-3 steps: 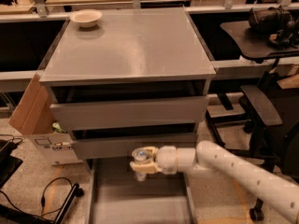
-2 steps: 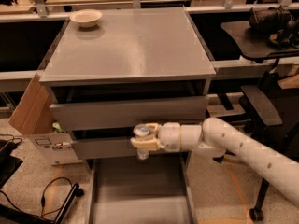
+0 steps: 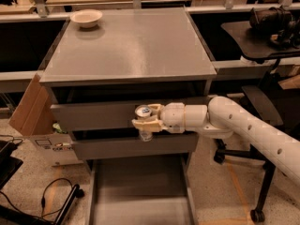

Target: Pick redbull can from bottom drawer and place on counter

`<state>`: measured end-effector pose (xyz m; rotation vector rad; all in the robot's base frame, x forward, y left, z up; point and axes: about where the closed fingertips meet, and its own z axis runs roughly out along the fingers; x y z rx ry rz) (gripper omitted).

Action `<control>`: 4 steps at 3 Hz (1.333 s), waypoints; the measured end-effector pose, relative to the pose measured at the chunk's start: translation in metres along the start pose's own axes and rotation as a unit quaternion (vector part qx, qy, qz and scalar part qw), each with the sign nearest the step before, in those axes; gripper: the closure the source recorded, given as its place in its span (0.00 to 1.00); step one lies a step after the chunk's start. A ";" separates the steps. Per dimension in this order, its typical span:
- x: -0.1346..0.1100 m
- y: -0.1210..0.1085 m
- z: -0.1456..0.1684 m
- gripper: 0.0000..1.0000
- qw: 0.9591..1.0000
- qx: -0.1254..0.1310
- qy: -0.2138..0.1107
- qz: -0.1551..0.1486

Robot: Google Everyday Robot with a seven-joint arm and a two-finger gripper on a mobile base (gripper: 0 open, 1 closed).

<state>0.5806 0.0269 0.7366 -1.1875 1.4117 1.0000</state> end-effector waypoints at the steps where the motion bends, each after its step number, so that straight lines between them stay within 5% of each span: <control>1: -0.008 -0.001 0.003 1.00 1.000 -0.004 -0.007 0.001; 2: -0.074 -0.018 -0.004 1.00 1.000 0.009 -0.027 -0.004; 4: -0.221 -0.081 -0.032 1.00 0.995 0.087 -0.041 -0.011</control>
Offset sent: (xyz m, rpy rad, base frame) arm 0.0478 -0.0043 0.1866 0.0928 -0.0639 -0.0812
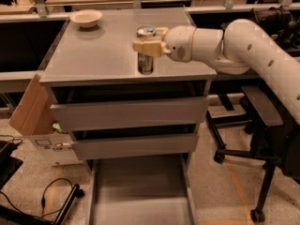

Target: Pick redbull can from bottom drawer and place on counter

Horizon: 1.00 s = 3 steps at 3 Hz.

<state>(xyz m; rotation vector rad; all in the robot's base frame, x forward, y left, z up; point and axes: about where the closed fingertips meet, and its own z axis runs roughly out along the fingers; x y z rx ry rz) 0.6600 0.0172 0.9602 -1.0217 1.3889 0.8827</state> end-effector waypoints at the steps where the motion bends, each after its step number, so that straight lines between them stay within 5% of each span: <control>1: -0.033 -0.047 0.009 1.00 0.999 0.047 0.002 -0.011; 3: -0.030 -0.120 0.042 1.00 0.994 0.102 0.011 -0.025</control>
Offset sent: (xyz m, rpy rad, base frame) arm 0.1491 -0.0100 0.0514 -0.0491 -0.0996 -0.2632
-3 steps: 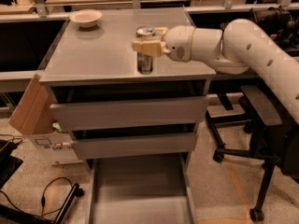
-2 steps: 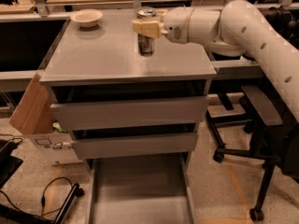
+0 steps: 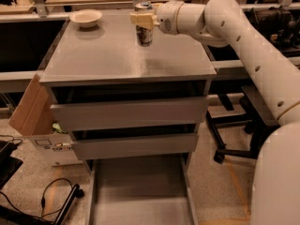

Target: Pick redbull can from bottom drawer and place on counter

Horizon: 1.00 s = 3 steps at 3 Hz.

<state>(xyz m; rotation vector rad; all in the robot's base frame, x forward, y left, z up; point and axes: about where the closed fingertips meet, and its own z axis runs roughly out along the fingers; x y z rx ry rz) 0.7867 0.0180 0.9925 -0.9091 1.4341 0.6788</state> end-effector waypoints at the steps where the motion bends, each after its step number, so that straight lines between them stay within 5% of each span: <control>1: 0.023 -0.015 0.019 1.00 1.000 0.002 -0.009 0.017; 2: 0.051 -0.022 0.039 1.00 0.999 -0.007 -0.010 0.041; 3: 0.053 -0.021 0.042 0.82 0.999 -0.009 -0.010 0.042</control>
Offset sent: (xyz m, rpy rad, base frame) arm 0.0668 0.0182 -0.0848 0.0881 0.1098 0.0179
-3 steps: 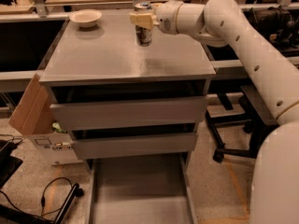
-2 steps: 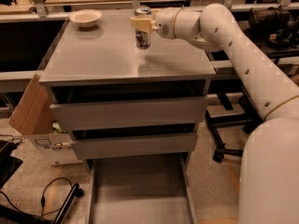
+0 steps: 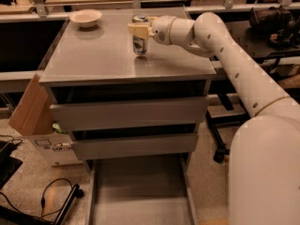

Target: Pick redbull can from bottom drawer and place on counter

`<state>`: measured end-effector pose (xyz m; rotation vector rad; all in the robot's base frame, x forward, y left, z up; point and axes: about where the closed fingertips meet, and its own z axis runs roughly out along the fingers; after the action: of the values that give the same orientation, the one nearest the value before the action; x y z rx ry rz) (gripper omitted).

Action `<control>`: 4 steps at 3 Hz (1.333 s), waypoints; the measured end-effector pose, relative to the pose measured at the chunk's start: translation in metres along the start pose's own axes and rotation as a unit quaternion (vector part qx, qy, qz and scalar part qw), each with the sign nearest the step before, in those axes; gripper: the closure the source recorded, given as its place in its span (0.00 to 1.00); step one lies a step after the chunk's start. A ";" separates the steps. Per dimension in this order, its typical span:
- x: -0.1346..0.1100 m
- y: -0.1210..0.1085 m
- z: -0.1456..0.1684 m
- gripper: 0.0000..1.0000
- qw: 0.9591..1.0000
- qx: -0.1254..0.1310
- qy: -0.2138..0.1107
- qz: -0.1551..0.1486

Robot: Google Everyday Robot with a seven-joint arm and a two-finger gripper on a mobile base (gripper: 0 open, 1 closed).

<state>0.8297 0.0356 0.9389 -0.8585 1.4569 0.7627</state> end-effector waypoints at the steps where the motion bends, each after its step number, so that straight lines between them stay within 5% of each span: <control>1: 0.000 0.002 0.003 0.59 1.000 -0.002 0.000 0.000; 3: 0.001 0.006 0.008 0.13 1.000 -0.007 0.000 0.001; 4: 0.001 0.008 0.011 0.00 1.000 -0.009 0.000 0.002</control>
Offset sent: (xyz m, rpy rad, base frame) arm -0.0004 0.0028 -0.0003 0.0002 0.0006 0.0037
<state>0.8283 0.0487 0.9367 -0.8700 1.4539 0.7789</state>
